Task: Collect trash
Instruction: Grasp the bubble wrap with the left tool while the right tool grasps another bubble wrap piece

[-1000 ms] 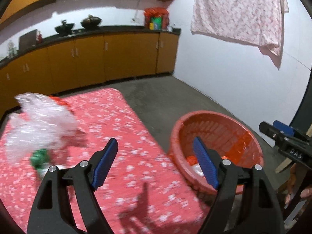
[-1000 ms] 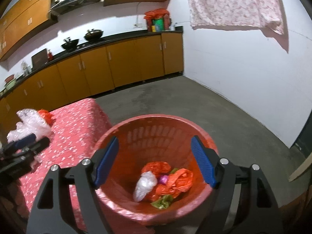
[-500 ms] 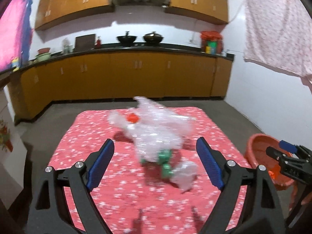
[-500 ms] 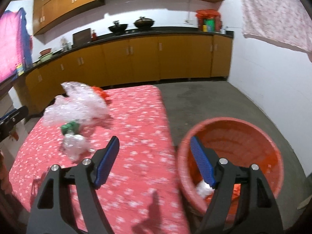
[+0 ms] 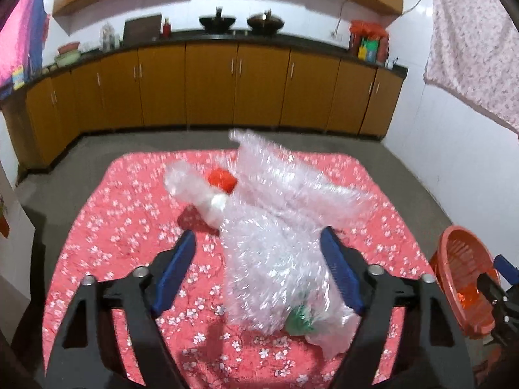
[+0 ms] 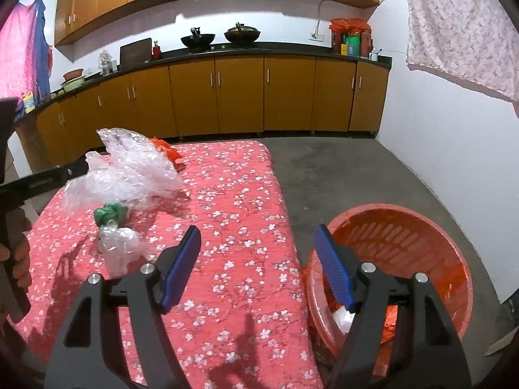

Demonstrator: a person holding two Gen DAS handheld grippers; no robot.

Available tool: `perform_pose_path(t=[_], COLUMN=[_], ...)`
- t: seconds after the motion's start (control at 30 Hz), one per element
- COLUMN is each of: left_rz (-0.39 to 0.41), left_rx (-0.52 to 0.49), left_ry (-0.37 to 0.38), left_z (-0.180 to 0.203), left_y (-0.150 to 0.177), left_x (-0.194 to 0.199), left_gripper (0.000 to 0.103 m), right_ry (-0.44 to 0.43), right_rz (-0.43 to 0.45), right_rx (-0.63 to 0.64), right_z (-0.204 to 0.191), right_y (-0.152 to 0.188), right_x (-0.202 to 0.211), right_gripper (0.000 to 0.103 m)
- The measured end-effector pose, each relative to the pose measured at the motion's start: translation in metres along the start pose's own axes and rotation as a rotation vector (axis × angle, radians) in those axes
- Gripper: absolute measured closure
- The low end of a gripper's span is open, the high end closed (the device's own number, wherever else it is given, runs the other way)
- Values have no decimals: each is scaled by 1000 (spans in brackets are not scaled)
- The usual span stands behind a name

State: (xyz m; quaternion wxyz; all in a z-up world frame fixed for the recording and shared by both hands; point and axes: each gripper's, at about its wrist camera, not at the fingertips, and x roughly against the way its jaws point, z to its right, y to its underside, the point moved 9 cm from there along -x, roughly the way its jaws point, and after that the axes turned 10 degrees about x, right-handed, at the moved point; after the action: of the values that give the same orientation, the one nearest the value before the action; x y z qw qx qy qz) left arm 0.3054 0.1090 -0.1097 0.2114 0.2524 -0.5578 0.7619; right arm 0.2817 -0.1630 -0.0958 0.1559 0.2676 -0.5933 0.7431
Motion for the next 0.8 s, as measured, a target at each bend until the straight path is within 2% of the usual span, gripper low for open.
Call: perform_pose_path(t=[0.17, 0.23, 0.27, 0.3, 0.57, 0.8], left_rz=[-44, -46, -43, -37, 31, 110], left_rx=[-1, -10, -8, -2, -18, 21], left_ry=[10, 9, 11, 17, 28, 34], left_z=[-8, -10, -12, -15, -27, -52], left_y=[10, 12, 11, 11, 2, -10], left_x=[-5, -5, -5, -1, 31, 72], left_gripper=[69, 81, 84, 93, 94, 94], right_ry=[-13, -21, -24, -27, -39, -56], right_rz=[-8, -10, -10, -10, -5, 3], right_rx=[4, 12, 16, 18, 33, 49], right_z=[-7, -13, -15, -17, -29, -41], right_y=[-1, -2, -2, -2, -7, -12], right_x=[-10, -12, -13, -14, -14, -13], right_gripper=[33, 33, 33, 34, 34, 34])
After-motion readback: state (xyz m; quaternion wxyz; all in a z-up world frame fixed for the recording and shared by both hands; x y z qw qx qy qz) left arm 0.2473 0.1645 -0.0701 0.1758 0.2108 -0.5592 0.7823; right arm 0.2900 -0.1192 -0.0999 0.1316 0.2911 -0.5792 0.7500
